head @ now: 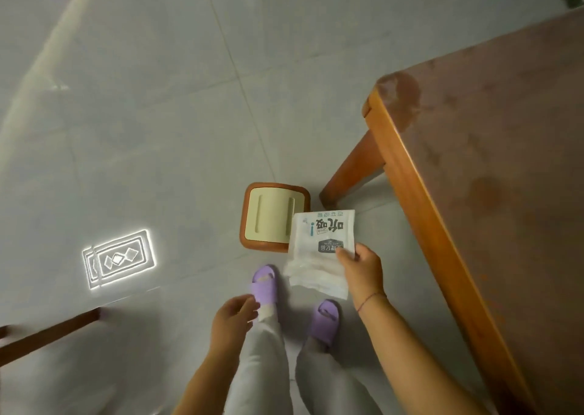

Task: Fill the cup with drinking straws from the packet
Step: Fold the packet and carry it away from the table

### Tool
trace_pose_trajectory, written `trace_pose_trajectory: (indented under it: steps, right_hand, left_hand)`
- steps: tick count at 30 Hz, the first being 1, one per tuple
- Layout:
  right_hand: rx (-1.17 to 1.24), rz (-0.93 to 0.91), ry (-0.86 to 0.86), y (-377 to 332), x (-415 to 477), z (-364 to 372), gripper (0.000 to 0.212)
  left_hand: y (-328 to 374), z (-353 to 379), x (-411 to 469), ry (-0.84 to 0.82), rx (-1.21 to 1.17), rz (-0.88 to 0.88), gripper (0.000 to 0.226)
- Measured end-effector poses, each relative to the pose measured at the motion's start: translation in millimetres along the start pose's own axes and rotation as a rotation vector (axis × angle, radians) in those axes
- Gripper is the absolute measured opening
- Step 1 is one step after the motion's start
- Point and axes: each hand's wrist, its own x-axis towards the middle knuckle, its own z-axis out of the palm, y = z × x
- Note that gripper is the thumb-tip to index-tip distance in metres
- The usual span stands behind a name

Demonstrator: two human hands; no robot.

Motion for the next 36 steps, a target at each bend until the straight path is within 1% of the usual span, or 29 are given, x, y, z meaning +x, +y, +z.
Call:
trace_pose_trajectory:
  steps: [4,6,9,13,16,18,22,28,31,34,36]
  right_hand:
    - [-0.090,0.028,0.083,25,66,24,0.018]
    - [-0.115,0.015,0.140,29,88,30,0.019]
    - [-0.176,-0.005,0.165,40,124,51,0.019]
    - [-0.290,-0.048,0.164,54,159,77,0.020]
    - [-0.362,-0.093,0.173,62,177,93,0.020]
    - [-0.422,-0.123,0.170,65,187,103,0.019]
    - [-0.588,-0.188,0.132,74,202,129,0.016]
    - [-0.812,-0.186,0.059,90,228,166,0.024]
    - [-0.939,-0.193,0.062,96,239,179,0.022]
    - [-1.095,-0.246,0.032,97,245,194,0.018]
    - [-1.082,-0.251,-0.003,99,247,204,0.015]
  left_hand:
    - [-40,9,32,0.001,0.000,-0.094,0.014]
    - [-43,15,43,0.004,-0.021,-0.109,0.014]
    - [-33,27,79,-0.012,-0.002,-0.050,0.014]
    - [1,45,126,-0.044,0.038,0.070,0.008]
    - [18,54,158,-0.045,0.034,0.121,0.013]
    - [24,57,175,-0.038,0.004,0.137,0.017]
    - [26,59,200,-0.040,-0.047,0.137,0.014]
    - [21,57,229,-0.028,-0.143,0.135,0.008]
    - [17,58,239,-0.027,-0.167,0.143,0.012]
    - [14,56,247,-0.021,-0.189,0.102,0.020]
    - [14,53,250,-0.023,-0.214,0.096,0.020]
